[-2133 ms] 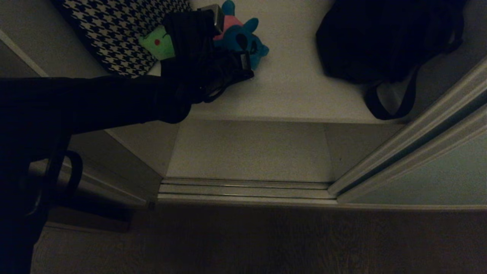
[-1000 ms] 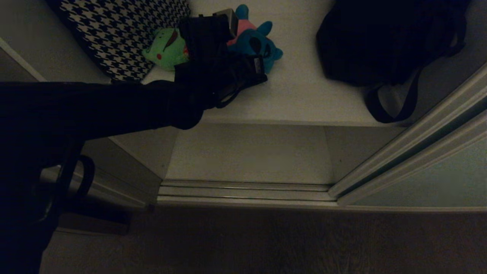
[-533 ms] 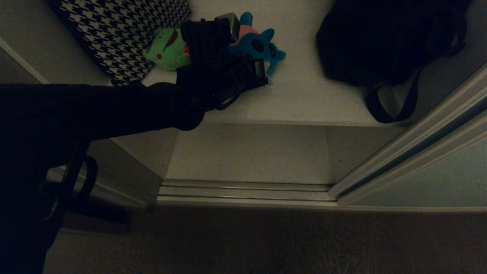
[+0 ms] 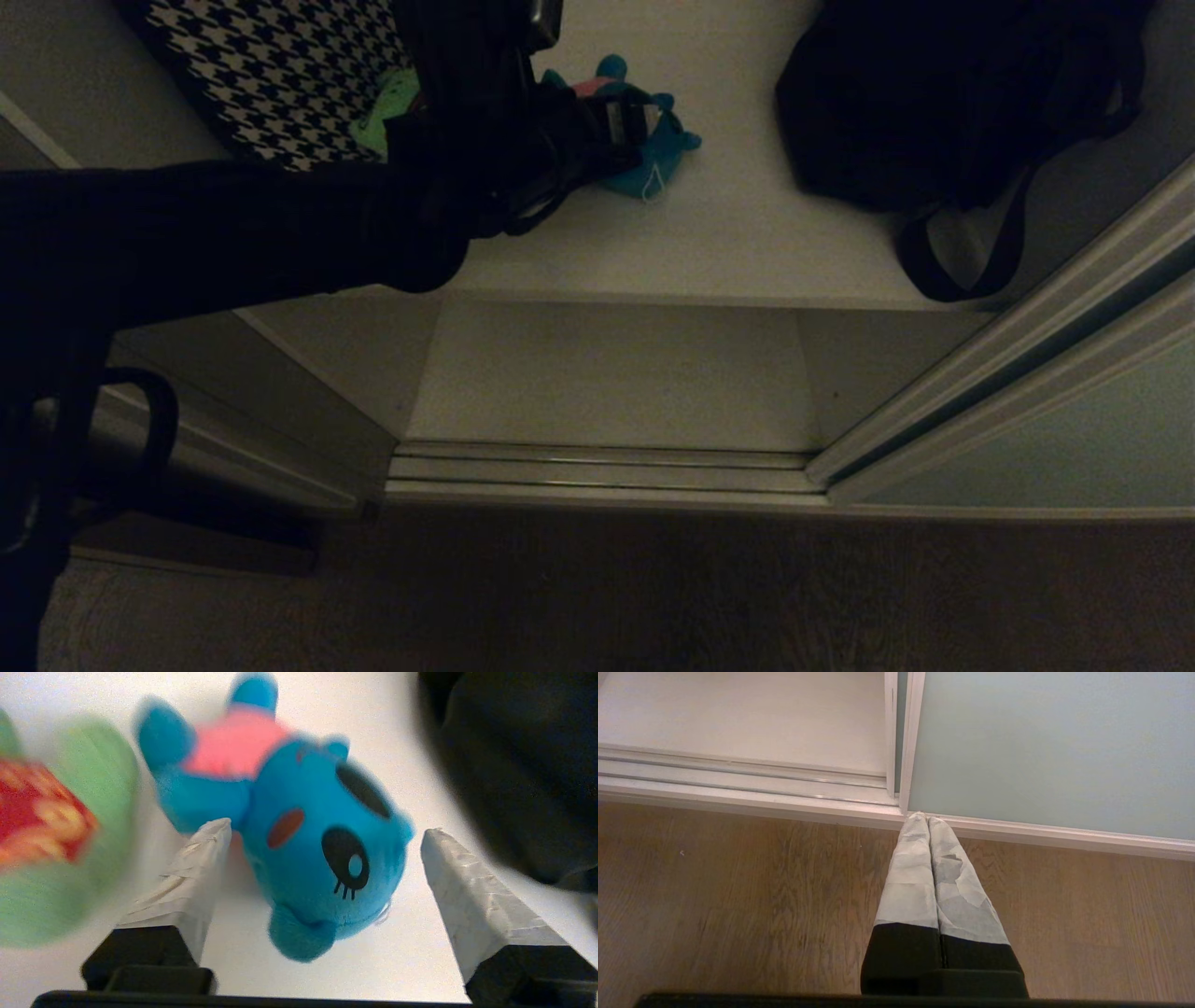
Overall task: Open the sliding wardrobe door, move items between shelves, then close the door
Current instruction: Place the blue doll on the higher shelf
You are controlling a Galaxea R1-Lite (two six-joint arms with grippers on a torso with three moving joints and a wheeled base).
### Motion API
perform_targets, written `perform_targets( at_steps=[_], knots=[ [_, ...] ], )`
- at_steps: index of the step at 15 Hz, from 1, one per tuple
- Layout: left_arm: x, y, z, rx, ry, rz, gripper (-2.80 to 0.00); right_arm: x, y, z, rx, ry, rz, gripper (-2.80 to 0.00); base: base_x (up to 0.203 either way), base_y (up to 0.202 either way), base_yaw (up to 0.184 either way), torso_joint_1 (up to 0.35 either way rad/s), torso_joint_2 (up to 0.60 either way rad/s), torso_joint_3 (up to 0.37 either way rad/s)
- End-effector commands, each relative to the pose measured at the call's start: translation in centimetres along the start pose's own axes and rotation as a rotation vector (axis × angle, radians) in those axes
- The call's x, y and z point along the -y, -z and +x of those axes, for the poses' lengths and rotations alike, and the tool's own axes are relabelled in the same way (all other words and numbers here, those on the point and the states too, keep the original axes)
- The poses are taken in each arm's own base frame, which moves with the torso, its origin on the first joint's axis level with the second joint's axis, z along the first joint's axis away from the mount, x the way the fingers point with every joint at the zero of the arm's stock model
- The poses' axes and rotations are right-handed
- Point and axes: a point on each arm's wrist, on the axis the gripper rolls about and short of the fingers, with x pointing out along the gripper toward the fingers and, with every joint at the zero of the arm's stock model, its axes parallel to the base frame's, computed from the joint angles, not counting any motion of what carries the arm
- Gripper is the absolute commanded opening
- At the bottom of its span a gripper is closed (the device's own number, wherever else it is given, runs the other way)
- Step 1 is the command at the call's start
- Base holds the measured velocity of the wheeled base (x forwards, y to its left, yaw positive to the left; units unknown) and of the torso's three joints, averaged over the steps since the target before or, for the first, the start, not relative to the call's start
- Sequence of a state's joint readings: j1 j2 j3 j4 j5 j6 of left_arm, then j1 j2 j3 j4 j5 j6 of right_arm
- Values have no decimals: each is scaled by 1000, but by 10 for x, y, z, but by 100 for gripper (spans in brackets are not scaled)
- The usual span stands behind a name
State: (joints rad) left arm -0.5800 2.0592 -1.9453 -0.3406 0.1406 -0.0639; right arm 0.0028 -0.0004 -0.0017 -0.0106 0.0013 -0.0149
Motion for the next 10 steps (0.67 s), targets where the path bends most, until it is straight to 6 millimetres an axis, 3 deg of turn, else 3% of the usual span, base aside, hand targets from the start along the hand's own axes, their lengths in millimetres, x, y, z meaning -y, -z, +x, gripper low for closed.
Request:
perform_targets(
  at_steps=[1,5,6,10],
  knots=[
    [0,-22,-11,46,2,5,0,0,0,0,1,-1,0,-280,0,0,0,0,0,0],
    [-2,-60,-44,-7,-52,81,0,0,0,0,1,-1,0,-280,0,0,0,0,0,0],
    [-5,-66,-54,-47,-62,93,-280,0,0,0,1,-1,0,-280,0,0,0,0,0,0],
    [-15,-102,-98,-107,-87,104,-280,0,0,0,1,-1,0,-280,0,0,0,0,0,0]
  ],
)
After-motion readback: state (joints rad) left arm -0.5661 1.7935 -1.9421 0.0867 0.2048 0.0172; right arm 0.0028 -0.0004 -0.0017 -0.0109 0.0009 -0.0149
